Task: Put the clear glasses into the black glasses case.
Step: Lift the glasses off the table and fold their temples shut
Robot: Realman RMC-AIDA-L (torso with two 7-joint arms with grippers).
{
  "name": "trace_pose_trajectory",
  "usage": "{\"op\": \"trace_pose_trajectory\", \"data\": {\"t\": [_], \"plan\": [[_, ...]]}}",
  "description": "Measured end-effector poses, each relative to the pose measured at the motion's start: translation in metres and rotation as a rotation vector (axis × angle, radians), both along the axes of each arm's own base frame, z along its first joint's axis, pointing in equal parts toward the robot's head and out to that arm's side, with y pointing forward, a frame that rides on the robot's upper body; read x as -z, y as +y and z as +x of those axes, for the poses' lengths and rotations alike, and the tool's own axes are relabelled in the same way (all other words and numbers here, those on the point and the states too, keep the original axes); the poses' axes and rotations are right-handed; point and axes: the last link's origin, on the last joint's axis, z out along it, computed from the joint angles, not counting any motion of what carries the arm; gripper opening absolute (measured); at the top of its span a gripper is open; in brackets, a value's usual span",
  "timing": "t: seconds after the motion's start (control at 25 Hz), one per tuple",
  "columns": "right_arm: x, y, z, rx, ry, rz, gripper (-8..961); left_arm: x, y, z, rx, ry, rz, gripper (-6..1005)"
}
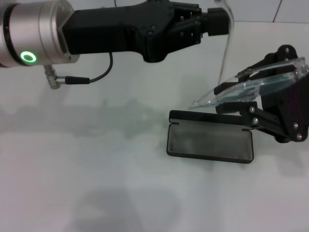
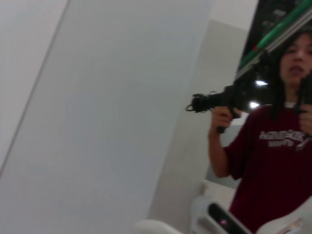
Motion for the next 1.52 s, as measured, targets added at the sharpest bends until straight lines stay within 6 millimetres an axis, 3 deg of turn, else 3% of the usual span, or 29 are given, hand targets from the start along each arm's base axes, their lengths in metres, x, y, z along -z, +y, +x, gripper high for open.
{"op": "trace_pose_trajectory", "data": {"t": [0.28, 0.72, 1.12, 1.52], "plan": [[0.001, 0.0, 0.0, 0.003, -0.001, -0.001, 136, -0.003, -0.005, 0.001, 0.032, -0.024, -0.018, 55], [0.001, -0.006, 0.001, -0.017, 0.009, -0.027, 137, -0.009, 0.009, -0.02, -0.088, -0.019, 0.094, 56], [0.008, 0.0, 0.005, 0.041, -0.001, -0.031, 137, 0.01, -0.011, 0.009, 0.028, -0.074, -0.026, 56], [0.007, 0.0, 0.008, 0.062, 0.0, -0.022, 138, 0.012, -0.014, 0.009, 0.042, -0.068, -0.045, 57]]}}
